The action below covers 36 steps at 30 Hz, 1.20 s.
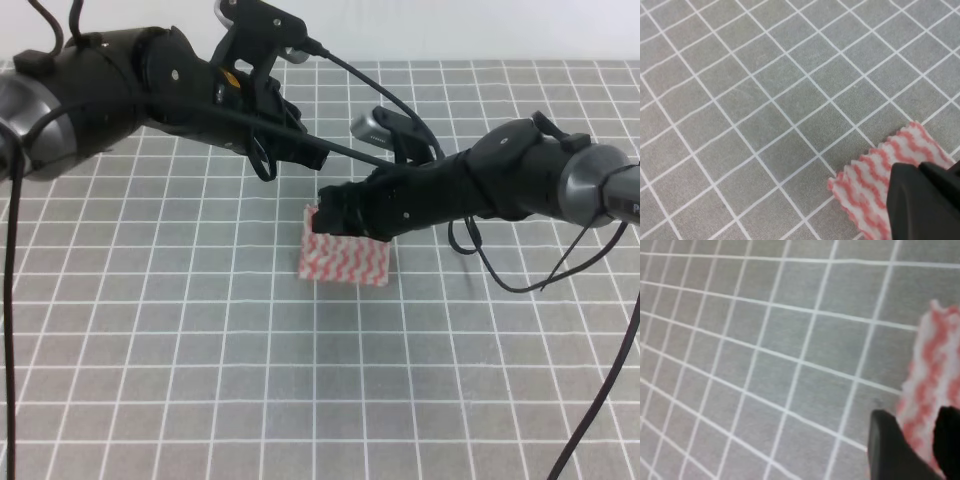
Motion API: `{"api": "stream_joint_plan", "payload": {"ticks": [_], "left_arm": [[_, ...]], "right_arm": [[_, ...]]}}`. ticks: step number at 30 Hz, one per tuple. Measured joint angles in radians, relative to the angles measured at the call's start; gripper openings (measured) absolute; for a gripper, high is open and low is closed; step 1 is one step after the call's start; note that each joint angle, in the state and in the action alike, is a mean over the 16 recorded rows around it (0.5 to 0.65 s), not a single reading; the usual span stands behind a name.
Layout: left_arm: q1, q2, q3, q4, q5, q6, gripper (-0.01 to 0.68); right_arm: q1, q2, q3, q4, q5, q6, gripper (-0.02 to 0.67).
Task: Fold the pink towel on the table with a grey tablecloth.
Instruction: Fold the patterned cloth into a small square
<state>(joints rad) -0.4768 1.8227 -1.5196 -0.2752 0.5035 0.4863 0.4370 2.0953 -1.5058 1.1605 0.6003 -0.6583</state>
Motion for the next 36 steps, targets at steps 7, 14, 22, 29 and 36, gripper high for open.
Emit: {"api": "stream_joint_plan", "payload": {"ticks": [7,14,22,29,36], "left_arm": [[0.000,0.000,0.000,0.006,0.002,0.003,-0.001],[0.000,0.000,0.001,0.014,0.005,0.004,-0.001],[0.000,0.000,0.001,0.015,0.006,0.006,-0.001],[0.000,0.000,0.001,0.015,0.009,0.006,-0.001],[0.000,0.000,0.001,0.015,0.014,0.006,-0.001]], "right_arm": [[-0.016,-0.015,0.000,0.013,0.055,-0.071,0.176],[-0.030,-0.011,-0.001,-0.050,0.117,-0.072,0.080],[-0.011,0.038,-0.001,-0.102,0.151,-0.043,-0.010],[0.012,0.069,-0.001,-0.098,0.145,-0.042,-0.015],[0.000,0.033,0.000,-0.112,0.145,-0.046,-0.015]]}}
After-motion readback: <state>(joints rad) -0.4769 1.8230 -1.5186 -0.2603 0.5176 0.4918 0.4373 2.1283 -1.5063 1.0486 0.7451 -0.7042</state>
